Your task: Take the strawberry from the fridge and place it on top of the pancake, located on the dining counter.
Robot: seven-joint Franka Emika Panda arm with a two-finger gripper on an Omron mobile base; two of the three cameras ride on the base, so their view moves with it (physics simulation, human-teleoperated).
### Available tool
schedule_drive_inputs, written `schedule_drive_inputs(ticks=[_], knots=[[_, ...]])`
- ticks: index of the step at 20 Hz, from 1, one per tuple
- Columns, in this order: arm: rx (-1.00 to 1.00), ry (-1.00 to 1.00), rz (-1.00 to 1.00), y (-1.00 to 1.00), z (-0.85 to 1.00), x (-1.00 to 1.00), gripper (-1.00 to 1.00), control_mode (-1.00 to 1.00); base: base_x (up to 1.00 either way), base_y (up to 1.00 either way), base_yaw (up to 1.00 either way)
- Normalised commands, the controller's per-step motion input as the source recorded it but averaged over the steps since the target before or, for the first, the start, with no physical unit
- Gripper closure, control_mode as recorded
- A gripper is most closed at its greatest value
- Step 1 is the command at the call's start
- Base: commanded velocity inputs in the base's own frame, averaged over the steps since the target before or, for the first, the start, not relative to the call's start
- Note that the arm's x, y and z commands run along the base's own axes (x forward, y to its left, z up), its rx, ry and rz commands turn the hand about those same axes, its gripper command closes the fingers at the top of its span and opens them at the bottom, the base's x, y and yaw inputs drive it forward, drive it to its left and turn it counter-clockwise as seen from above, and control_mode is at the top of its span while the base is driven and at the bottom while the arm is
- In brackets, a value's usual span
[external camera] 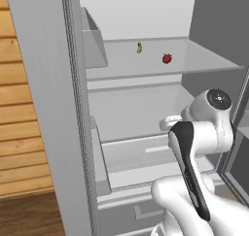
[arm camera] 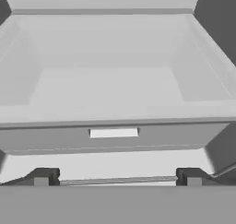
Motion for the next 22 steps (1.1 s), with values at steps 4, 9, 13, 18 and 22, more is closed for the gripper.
schedule_drive_inputs(ticks=[4,9,13,18,22], knots=[[0.00,-0.33,-0.05,0.00,1.00,0.00,-1.00,-1.00,0.00,0.00,0.00],[0.01,-0.18,-0.06,0.00,0.99,-0.03,-1.00,-1.00,0.00,0.00,0.00],[0.00,-0.23,-0.07,0.00,0.84,-0.08,-1.00,-1.00,0.00,0.00,0.00],[0.07,-0.06,-0.01,0.00,0.80,-0.02,-1.00,-1.00,0.00,0.00,0.00],[0.06,0.00,0.01,0.00,0.55,0.12,-1.00,-1.00,0.00,0.00,0.00]])
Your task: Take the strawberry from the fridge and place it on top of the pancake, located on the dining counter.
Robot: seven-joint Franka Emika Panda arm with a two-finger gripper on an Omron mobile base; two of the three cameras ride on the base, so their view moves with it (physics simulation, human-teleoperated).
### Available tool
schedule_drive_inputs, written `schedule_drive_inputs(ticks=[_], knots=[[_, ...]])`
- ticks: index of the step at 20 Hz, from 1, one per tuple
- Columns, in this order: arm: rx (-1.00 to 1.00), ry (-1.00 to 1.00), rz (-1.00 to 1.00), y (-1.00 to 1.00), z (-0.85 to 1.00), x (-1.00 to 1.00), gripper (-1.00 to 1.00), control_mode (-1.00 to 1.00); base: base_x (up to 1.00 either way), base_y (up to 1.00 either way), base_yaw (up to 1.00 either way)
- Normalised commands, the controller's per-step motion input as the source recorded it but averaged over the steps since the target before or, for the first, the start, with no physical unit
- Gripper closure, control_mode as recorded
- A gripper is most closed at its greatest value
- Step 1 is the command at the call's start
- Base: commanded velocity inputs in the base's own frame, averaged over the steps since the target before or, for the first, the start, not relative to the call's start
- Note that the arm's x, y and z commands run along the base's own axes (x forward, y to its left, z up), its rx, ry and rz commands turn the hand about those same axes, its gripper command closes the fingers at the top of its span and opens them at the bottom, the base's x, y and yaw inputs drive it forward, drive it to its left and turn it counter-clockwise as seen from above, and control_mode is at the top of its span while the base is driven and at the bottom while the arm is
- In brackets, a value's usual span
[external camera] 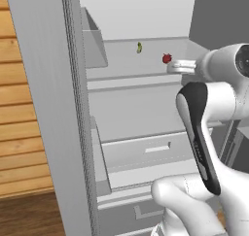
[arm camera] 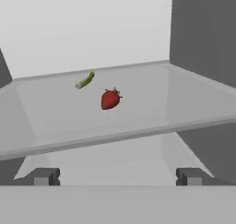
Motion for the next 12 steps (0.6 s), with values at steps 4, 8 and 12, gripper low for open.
schedule_drive_inputs(ticks=[4,8,12], knots=[[0.00,0.00,0.00,0.00,0.24,0.50,-1.00,-1.00,0.00,0.00,0.00],[0.00,0.00,-0.01,0.00,-0.03,0.63,-1.00,-1.00,0.00,0.00,0.00],[0.00,0.19,0.00,-0.03,-0.15,0.92,-1.00,-1.00,0.00,0.00,0.00]])
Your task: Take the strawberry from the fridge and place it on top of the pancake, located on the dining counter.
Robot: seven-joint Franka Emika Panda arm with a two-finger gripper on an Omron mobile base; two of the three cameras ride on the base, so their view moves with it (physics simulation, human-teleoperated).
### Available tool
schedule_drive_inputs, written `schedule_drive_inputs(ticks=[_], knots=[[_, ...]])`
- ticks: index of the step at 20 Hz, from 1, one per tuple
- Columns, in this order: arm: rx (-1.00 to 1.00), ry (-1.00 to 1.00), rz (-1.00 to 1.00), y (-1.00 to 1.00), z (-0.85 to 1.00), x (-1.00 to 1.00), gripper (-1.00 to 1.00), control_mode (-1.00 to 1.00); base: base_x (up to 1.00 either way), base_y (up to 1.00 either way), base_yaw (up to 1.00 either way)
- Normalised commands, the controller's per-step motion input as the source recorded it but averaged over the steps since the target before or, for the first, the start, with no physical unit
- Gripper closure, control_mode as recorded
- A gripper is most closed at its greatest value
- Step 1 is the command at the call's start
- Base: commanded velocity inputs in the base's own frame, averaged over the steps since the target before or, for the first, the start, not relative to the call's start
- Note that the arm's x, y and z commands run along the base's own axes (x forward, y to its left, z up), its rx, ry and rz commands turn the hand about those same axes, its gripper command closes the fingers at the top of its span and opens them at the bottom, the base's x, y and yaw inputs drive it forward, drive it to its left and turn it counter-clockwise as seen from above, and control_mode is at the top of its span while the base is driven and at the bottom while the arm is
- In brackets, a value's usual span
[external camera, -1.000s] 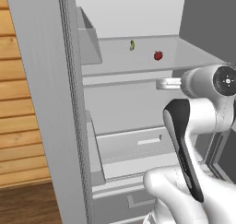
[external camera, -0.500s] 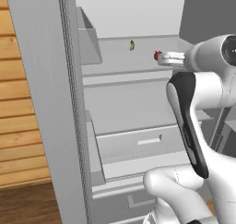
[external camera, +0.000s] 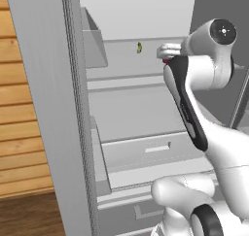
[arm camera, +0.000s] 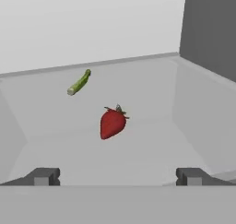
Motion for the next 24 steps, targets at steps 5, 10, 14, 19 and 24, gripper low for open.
schedule_drive_inputs(ticks=[5,10,14,19,24], knots=[[0.00,0.14,-0.09,-0.04,-0.22,0.61,-1.00,-1.00,0.00,0.00,0.00],[0.00,0.04,-0.06,-0.04,-0.09,0.71,-1.00,-1.00,0.00,0.00,0.00],[0.00,0.00,-0.01,0.00,-0.09,0.66,-1.00,-1.00,0.00,0.00,0.00],[0.00,0.00,0.00,0.00,0.00,0.48,-1.00,-1.00,0.00,0.00,0.00],[0.00,0.01,0.00,0.00,-0.01,-0.04,-1.00,-1.00,0.00,0.00,0.00]])
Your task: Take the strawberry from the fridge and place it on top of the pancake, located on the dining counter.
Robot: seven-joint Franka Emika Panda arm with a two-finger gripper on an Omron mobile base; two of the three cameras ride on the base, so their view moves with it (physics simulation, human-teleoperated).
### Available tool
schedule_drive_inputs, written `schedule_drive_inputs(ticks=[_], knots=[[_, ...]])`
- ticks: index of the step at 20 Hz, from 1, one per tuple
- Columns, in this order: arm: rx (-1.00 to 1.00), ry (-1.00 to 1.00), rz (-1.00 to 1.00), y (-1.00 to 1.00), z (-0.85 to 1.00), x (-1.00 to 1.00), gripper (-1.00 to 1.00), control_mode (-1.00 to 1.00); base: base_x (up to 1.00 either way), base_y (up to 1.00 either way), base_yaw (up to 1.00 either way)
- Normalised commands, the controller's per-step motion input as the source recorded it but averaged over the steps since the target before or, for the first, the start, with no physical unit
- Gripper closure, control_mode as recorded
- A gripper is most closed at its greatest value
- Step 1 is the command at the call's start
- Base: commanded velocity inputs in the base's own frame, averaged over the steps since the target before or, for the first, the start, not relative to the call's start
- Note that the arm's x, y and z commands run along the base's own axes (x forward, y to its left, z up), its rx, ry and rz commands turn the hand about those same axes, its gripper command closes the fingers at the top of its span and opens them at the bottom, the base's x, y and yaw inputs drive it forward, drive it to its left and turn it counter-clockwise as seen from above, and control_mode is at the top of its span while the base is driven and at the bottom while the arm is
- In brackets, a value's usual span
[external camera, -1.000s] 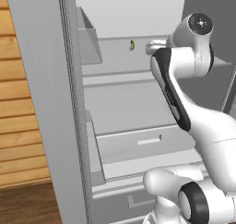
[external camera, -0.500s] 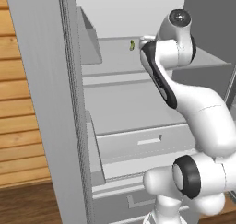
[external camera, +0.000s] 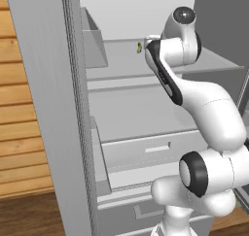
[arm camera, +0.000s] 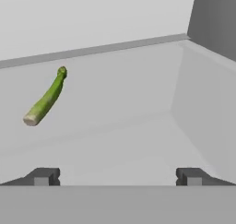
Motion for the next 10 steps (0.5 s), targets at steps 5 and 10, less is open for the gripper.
schedule_drive_inputs(ticks=[5,10], knots=[[0.00,0.00,0.00,0.00,-0.15,-0.20,-1.00,-1.00,0.00,0.00,0.00],[0.00,0.05,0.00,0.00,-0.16,-0.10,-1.00,-1.00,0.00,0.00,0.00]])
